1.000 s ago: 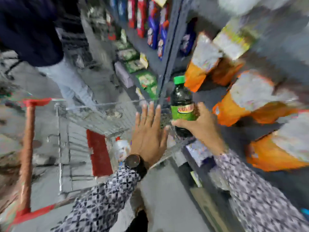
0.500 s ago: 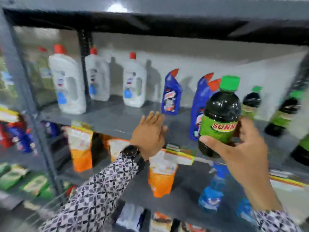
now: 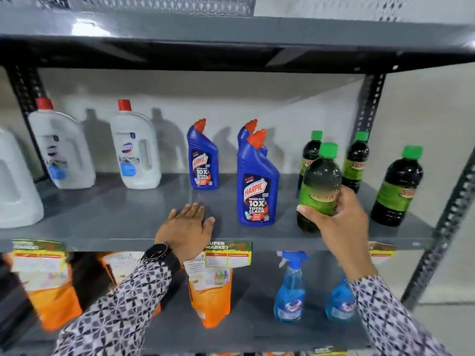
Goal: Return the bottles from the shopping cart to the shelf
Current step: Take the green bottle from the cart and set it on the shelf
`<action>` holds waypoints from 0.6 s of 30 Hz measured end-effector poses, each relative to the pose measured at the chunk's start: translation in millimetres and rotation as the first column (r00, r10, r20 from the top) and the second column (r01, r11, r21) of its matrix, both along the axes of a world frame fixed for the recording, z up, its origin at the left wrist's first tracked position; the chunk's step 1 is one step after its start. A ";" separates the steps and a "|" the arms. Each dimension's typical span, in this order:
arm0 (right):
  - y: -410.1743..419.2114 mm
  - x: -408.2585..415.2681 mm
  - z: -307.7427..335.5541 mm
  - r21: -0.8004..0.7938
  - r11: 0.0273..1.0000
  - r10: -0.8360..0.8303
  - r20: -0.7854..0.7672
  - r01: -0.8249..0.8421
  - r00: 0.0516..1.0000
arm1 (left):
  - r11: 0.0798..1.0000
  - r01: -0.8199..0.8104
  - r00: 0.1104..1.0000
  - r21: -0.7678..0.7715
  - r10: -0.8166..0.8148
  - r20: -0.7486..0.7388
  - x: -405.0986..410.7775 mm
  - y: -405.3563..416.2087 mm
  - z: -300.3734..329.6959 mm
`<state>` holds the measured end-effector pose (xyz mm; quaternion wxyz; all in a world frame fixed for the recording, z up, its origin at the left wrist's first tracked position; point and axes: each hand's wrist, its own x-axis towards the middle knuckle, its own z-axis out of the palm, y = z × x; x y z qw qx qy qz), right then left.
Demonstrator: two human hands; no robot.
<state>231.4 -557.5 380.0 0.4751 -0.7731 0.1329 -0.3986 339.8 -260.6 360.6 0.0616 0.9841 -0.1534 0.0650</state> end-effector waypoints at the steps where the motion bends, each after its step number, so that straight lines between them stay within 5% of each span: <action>1: -1.0 5.1 1.0 -0.020 1.000 -0.006 -0.017 0.006 1.000 | 1.000 0.002 1.000 -0.004 -0.002 -0.006 -0.7 0.2 0.2; 14: -0.4 38.7 -1.6 -0.131 0.991 -0.041 -0.099 0.028 0.994 | 0.998 -0.001 0.999 -0.070 0.005 0.051 -4.5 1.5 -1.2; 18: 11.1 19.4 -13.4 -0.185 0.974 -0.137 -0.003 0.134 0.991 | 0.917 0.028 0.955 -0.397 0.093 0.281 -30.8 6.5 -8.6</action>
